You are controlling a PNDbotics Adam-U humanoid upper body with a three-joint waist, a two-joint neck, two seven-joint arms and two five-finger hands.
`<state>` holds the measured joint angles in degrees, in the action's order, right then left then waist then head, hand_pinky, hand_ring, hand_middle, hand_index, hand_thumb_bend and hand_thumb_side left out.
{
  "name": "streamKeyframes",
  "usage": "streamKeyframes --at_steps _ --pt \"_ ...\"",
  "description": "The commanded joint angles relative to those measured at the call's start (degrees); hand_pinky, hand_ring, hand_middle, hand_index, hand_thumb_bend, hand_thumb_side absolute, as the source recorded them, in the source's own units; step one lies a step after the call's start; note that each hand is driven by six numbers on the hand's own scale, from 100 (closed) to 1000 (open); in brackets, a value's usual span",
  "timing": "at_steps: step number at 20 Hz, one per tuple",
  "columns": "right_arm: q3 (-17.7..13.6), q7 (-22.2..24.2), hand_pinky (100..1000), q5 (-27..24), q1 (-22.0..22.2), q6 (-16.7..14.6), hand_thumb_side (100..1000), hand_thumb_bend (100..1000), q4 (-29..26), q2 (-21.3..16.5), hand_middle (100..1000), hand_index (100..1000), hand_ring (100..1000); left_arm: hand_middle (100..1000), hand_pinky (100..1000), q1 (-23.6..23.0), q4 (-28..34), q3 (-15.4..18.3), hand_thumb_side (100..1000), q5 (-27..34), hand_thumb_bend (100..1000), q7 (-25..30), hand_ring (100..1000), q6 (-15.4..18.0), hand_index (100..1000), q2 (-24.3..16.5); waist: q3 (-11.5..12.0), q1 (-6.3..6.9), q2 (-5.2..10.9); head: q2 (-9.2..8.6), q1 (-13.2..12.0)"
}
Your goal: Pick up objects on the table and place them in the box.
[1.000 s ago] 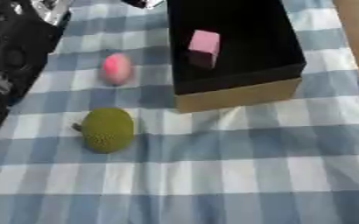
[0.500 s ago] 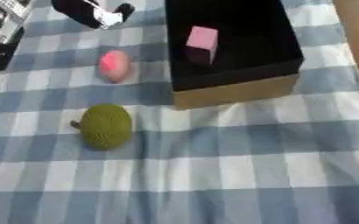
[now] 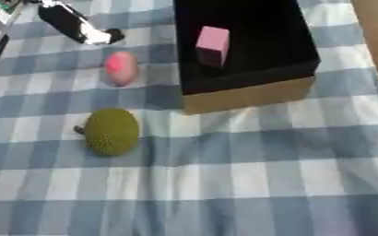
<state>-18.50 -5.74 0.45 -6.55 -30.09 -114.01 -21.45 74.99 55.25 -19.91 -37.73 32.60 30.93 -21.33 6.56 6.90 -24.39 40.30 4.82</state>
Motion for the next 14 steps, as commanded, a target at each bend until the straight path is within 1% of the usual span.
streamKeyframes --at_steps 1,8,9,10,14 --pt "-0.38 -0.2 947 0.22 -0.2 -0.03 470 100 -0.58 -1.23 354 923 1000 795 918 0.5 -0.98 0.18 506 -1.43 332 3.41 887 3.15 909 -2.37 0.04 -0.09 3.11 0.34 -0.26" --pt "-0.36 -0.19 948 0.15 -0.21 0.05 470 100 -0.58 -1.15 353 924 1000 795 915 -0.28 -4.56 -0.08 551 -5.02 378 3.73 884 5.56 914 -1.83 -0.09 -0.25 3.12 0.46 -0.6" --pt "-0.36 -0.18 948 0.13 -0.23 0.07 471 100 -0.58 -1.15 353 924 1000 794 914 -0.4 -4.9 -0.14 549 -5.35 404 3.83 882 6.09 914 -1.76 -0.12 -0.26 3.11 0.5 -0.56" --pt "-0.36 -0.19 948 0.11 -0.25 0.09 470 100 -0.58 -1.14 353 924 1000 794 915 -0.52 -5.18 -0.17 565 -5.59 391 3.92 882 6.58 914 -1.72 -0.15 -0.26 3.11 0.54 -0.54" --pt "-0.38 -0.23 948 0.06 -0.3 0.27 470 100 -0.58 -1.15 351 924 1000 787 910 -0.97 -5.88 -0.25 590 -5.96 398 4.46 875 8.13 911 -1.71 -0.18 -0.27 3.06 0.75 -0.4"
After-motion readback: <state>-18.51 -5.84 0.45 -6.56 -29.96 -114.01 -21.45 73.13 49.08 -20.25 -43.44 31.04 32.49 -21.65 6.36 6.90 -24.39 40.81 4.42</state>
